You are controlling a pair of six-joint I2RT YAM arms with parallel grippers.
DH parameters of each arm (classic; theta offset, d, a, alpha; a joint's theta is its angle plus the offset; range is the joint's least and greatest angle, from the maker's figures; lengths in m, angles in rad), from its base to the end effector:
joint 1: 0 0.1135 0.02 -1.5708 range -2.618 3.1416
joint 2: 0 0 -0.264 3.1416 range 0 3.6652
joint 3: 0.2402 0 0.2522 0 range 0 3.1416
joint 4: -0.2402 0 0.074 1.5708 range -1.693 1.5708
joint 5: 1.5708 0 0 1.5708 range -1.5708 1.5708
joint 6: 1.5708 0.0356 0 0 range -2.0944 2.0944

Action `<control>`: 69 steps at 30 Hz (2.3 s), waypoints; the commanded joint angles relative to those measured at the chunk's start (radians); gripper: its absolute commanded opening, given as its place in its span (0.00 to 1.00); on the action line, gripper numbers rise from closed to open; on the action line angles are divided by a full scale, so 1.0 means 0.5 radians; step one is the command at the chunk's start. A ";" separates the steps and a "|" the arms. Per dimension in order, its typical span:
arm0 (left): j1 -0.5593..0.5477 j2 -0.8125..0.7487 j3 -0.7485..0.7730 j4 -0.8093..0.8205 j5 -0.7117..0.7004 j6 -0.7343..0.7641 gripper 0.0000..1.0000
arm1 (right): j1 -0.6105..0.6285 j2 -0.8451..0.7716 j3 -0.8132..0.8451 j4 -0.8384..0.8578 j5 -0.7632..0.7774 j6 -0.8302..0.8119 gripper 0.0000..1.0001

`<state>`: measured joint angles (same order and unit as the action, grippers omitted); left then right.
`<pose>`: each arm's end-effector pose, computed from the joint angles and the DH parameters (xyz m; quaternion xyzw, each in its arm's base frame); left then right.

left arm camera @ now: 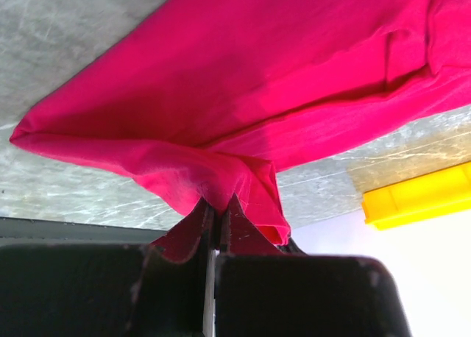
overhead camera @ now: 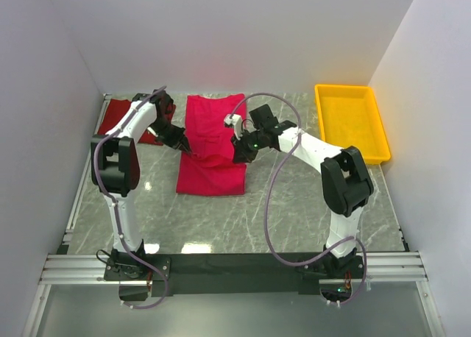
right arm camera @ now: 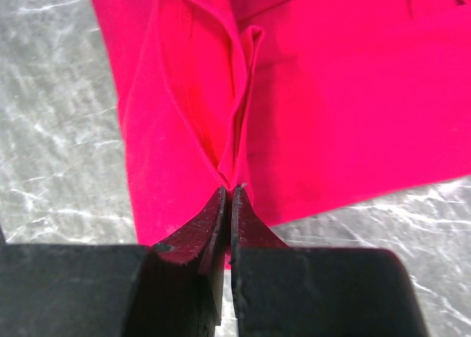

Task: Fold and stack the t-shirts
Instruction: Fold the tshirt

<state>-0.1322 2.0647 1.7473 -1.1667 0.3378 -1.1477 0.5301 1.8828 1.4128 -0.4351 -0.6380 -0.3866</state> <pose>0.4008 -0.0652 0.2193 0.4725 -0.8641 0.1602 0.0660 0.3430 0.2256 0.2266 -0.4890 0.7595 0.3179 0.2882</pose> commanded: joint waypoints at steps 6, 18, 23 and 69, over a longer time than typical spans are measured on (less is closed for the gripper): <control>0.016 0.119 0.205 -0.035 0.008 0.028 0.01 | -0.026 0.131 0.202 -0.001 0.040 0.012 0.00; 0.037 0.227 0.340 -0.047 -0.001 0.034 0.01 | -0.069 0.210 0.288 0.036 0.107 0.055 0.00; 0.062 0.261 0.389 -0.044 0.002 0.028 0.00 | -0.091 0.272 0.368 0.030 0.144 0.074 0.00; 0.138 0.543 0.810 0.176 0.153 -0.061 0.27 | -0.158 0.609 0.776 0.066 0.460 0.233 0.26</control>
<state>-0.0795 2.3688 2.0983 -1.1133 0.3981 -1.1751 0.4599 2.2116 1.7748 -0.4496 -0.4423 -0.2974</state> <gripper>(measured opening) 0.264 0.248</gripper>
